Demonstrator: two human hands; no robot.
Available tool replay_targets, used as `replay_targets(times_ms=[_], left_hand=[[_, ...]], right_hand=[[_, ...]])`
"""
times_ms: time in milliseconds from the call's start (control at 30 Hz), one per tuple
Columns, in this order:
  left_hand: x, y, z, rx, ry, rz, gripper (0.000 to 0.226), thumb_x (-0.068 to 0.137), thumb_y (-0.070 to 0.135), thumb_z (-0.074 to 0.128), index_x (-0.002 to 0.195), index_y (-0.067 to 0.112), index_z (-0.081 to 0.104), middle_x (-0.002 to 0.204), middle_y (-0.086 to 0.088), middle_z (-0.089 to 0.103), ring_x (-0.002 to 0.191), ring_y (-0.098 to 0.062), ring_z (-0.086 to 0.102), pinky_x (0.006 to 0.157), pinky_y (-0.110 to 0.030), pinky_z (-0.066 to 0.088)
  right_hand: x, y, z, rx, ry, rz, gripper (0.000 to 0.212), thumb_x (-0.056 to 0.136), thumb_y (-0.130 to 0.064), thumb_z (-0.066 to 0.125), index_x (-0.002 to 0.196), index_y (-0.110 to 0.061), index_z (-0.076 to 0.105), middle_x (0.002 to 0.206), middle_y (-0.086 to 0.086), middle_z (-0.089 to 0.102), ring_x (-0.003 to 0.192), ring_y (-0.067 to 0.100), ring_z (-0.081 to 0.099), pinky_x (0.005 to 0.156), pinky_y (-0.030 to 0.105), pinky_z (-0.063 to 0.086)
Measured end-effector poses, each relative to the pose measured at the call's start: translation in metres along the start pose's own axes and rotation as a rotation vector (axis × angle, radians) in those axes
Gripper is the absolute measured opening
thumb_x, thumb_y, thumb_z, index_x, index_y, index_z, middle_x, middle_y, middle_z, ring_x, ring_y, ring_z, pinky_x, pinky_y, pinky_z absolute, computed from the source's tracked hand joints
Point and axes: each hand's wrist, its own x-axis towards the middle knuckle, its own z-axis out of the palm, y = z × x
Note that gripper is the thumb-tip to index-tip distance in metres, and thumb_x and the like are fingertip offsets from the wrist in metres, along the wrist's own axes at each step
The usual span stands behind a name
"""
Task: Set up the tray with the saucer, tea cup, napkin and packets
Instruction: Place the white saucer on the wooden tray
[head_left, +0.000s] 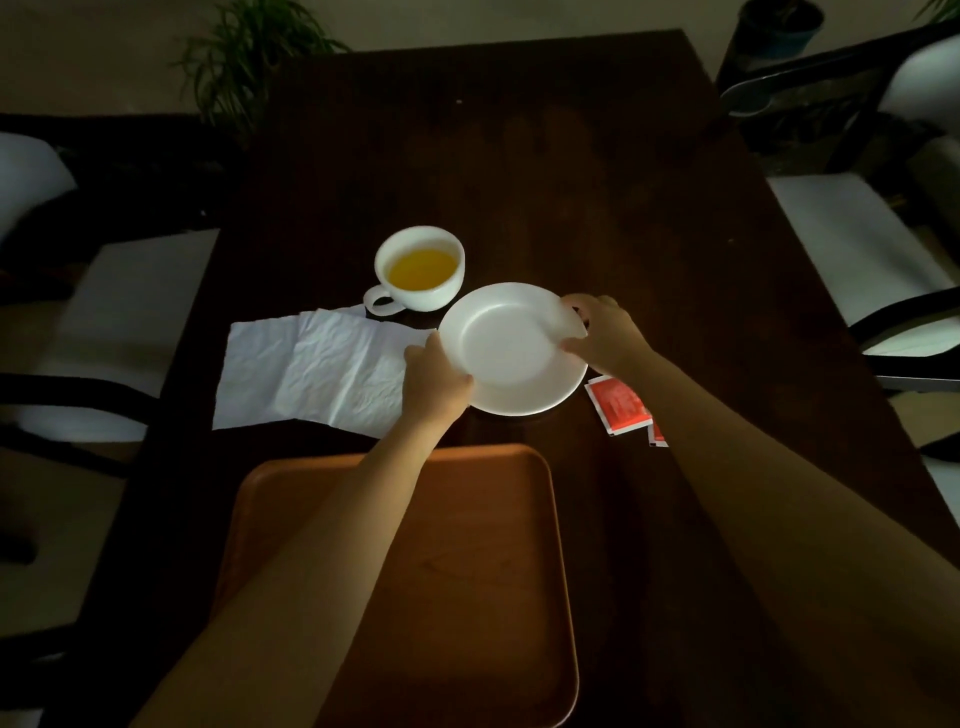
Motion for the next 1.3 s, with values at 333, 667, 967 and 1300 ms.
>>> replay_targets(times_ms=[333,667,967,1300], left_hand=[[-0.018,0.004,-0.015,-0.075,-0.003,0.064,0.051,0.080,0.007,0.059,0.128,0.016,0.044,0.118,-0.020,0.052,0.093,-0.031,0.061,0.073,-0.046,0.059],[-0.069,-0.015,-0.068,-0.023,0.020,0.090,0.036,0.078,0.007,0.062,0.113,0.007,0.055,0.107,-0.021,0.060,0.092,-0.032,0.061,0.073,-0.041,0.056],[-0.120,-0.074,-0.124,0.022,0.027,-0.028,0.045,0.076,0.009,0.061,0.120,0.014,0.049,0.112,-0.014,0.057,0.100,-0.028,0.057,0.082,-0.038,0.052],[-0.176,-0.142,-0.144,0.099,-0.026,-0.134,0.042,0.076,0.011,0.059,0.117,0.011,0.049,0.113,-0.020,0.052,0.099,-0.032,0.053,0.088,-0.046,0.050]], right_hand=[[-0.029,-0.008,-0.012,0.040,0.031,-0.002,0.060,0.083,-0.011,0.059,0.138,-0.016,0.035,0.137,0.020,0.035,0.121,0.035,0.043,0.099,0.036,0.039],[-0.088,-0.050,-0.011,0.004,0.000,-0.129,0.066,0.082,-0.015,0.064,0.139,-0.012,0.032,0.134,0.021,0.036,0.119,0.034,0.042,0.100,0.036,0.038],[-0.139,-0.095,0.049,0.068,-0.117,-0.157,0.077,0.079,-0.018,0.068,0.142,-0.012,0.025,0.132,0.021,0.034,0.117,0.034,0.044,0.099,0.035,0.037],[-0.192,-0.118,0.124,0.116,-0.230,-0.075,0.078,0.077,-0.019,0.068,0.142,-0.024,0.024,0.142,0.017,0.031,0.124,0.036,0.042,0.099,0.045,0.041]])
